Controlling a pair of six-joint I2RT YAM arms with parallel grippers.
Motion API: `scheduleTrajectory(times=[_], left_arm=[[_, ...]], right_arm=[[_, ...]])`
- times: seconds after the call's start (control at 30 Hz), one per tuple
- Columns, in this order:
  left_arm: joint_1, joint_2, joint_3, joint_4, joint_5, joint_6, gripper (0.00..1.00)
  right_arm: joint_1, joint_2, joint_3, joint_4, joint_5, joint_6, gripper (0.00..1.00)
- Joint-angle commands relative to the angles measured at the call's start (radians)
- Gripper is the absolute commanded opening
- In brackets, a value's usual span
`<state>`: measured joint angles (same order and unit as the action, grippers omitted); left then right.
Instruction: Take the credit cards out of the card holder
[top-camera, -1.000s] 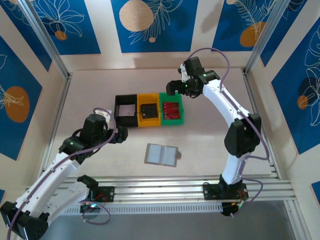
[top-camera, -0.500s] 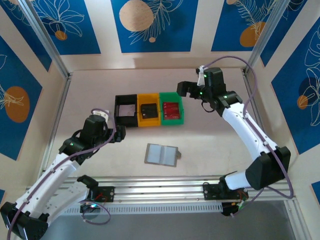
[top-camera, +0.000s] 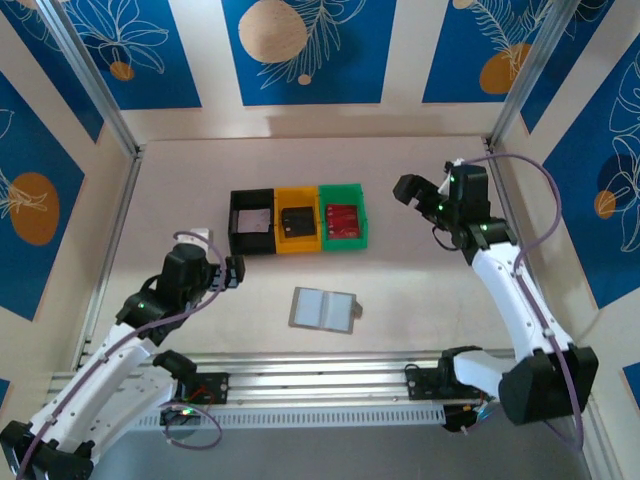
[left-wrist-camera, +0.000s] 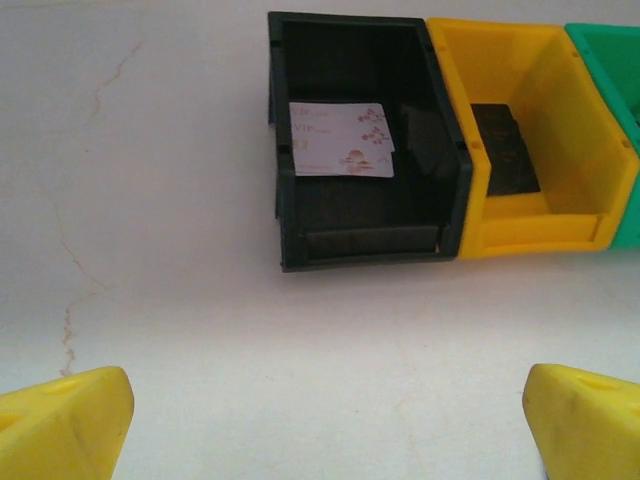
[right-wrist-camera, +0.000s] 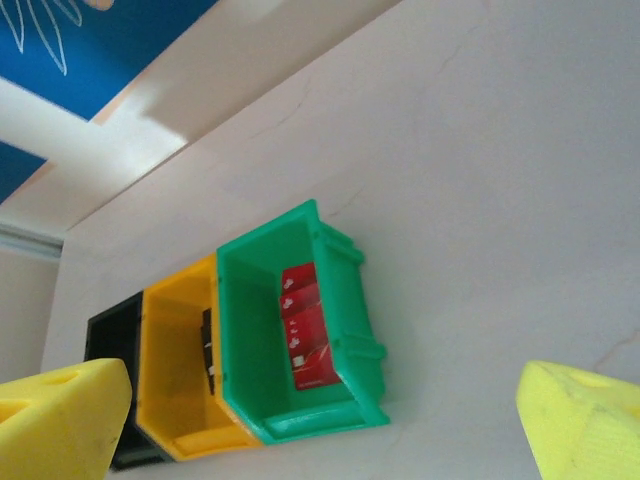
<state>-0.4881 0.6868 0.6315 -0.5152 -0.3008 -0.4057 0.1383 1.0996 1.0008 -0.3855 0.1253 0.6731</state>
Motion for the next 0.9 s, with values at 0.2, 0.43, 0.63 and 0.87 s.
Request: scheduleTrajectory(times=[0.2,0.43,0.63,0.87], left_arm=[[0.009,0.021,-0.059,0.071,-0.136,0.007,1.0],[0.01,0.046,-0.077,0.108,-0.145,0.062,1.0],[0.009,0.038,-0.147,0.213,-0.201,0.103,1.0],[0.017,0.021,-0.234,0.352,-0.253,0.125,1.0]], right_arm=[[0.084,-0.231,-0.363,0.451,0.471,-0.295,0.99],[0.082,-0.17,-0.579,0.74,0.44,-0.479,0.99],[0.043,-0.058,-0.585,0.777,0.473,-0.427,0.99],[0.016,0.084,-0.607,0.868,0.467,-0.41,0.99]])
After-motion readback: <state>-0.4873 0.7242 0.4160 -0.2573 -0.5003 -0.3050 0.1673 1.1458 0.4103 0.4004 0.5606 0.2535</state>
